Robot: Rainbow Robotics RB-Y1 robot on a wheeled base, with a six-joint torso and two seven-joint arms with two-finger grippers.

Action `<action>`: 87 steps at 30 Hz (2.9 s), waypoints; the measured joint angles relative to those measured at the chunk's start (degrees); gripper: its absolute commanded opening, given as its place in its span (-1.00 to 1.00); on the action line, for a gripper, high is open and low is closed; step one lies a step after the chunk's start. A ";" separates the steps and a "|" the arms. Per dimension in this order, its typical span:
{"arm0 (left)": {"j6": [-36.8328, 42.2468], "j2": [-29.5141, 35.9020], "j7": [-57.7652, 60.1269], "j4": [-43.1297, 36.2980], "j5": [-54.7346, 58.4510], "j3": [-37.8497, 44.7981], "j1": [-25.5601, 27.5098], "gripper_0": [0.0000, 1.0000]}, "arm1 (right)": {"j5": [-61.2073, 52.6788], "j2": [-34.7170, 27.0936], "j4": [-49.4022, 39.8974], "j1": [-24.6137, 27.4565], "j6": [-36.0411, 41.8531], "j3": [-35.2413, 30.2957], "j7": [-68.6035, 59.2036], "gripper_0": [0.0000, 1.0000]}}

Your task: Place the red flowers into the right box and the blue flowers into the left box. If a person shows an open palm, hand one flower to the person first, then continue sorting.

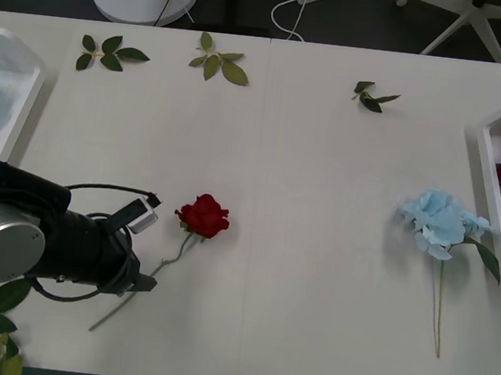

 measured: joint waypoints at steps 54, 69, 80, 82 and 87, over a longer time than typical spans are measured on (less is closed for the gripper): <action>-4.37 -3.67 9.82 8.91 -17.79 -13.40 -7.16 -1.00 | -7.77 -1.71 -60.46 11.20 18.48 -8.70 -48.75 1.00; -4.64 -3.68 9.82 8.77 -18.23 -13.35 -7.17 -1.00 | 15.48 -0.88 -64.13 12.26 2.77 14.54 -65.46 1.00; -4.80 -3.42 9.82 2.56 -19.58 -8.27 -7.02 -1.00 | 20.32 2.25 -58.67 12.23 -0.24 17.02 -65.40 1.00; -4.80 -3.05 9.82 0.46 -19.35 -6.49 -6.75 -1.00 | 21.20 2.34 -57.07 11.95 -1.90 18.75 -65.38 1.00; -5.03 -2.31 9.83 -4.96 -18.28 -2.44 -6.38 -1.00 | 22.27 2.64 -51.83 10.02 -4.68 23.31 -65.25 1.00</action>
